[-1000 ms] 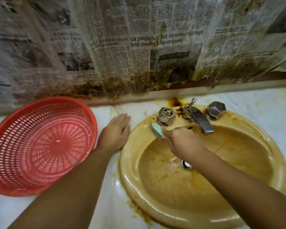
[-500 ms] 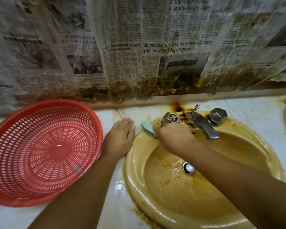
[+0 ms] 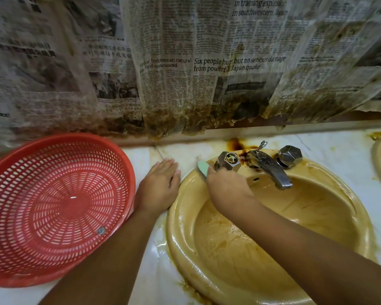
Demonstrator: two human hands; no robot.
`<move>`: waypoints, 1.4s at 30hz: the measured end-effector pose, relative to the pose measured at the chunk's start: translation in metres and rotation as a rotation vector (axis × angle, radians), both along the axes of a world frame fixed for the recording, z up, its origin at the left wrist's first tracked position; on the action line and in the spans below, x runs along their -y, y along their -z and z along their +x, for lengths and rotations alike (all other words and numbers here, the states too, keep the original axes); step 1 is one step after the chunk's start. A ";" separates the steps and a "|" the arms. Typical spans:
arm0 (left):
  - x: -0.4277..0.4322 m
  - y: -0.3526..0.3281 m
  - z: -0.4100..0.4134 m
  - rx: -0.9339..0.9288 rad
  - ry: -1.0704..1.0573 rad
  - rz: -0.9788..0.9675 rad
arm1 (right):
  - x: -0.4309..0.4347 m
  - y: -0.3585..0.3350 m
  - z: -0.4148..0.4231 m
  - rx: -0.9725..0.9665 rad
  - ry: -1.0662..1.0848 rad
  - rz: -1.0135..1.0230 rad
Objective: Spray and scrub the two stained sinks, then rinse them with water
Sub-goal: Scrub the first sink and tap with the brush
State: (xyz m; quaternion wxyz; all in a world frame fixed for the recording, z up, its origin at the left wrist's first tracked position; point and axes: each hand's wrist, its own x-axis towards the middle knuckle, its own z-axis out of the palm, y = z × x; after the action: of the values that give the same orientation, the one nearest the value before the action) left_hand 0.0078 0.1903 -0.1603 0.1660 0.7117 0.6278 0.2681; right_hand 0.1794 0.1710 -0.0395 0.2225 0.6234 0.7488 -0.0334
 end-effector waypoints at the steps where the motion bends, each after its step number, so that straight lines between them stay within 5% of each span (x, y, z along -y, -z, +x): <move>1: 0.000 0.001 0.000 0.002 0.003 -0.001 | 0.010 0.003 0.001 -0.015 0.002 -0.012; 15: 0.000 0.000 0.001 -0.019 0.003 -0.022 | 0.018 0.001 0.003 0.054 0.067 -0.022; 26: -0.001 0.000 0.000 -0.023 0.015 -0.030 | 0.006 0.012 0.029 -0.166 0.175 0.025; 30: 0.000 0.001 -0.002 -0.027 0.022 -0.036 | 0.020 0.025 0.010 -0.338 -0.004 -0.040; 35: 0.001 0.000 -0.001 -0.006 0.007 -0.046 | 0.020 0.032 0.044 -0.342 0.112 0.053; 39: 0.001 -0.002 -0.001 -0.016 0.009 -0.044 | 0.042 0.030 0.030 -0.326 -0.050 -0.048; 42: 0.000 -0.001 0.000 -0.005 0.001 -0.061 | 0.024 0.027 0.058 -0.268 0.148 0.056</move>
State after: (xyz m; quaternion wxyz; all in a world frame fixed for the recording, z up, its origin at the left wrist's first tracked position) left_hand 0.0078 0.1899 -0.1591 0.1861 0.7073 0.6357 0.2471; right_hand 0.2371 0.1465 -0.0664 0.1000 0.6727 0.7245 -0.1119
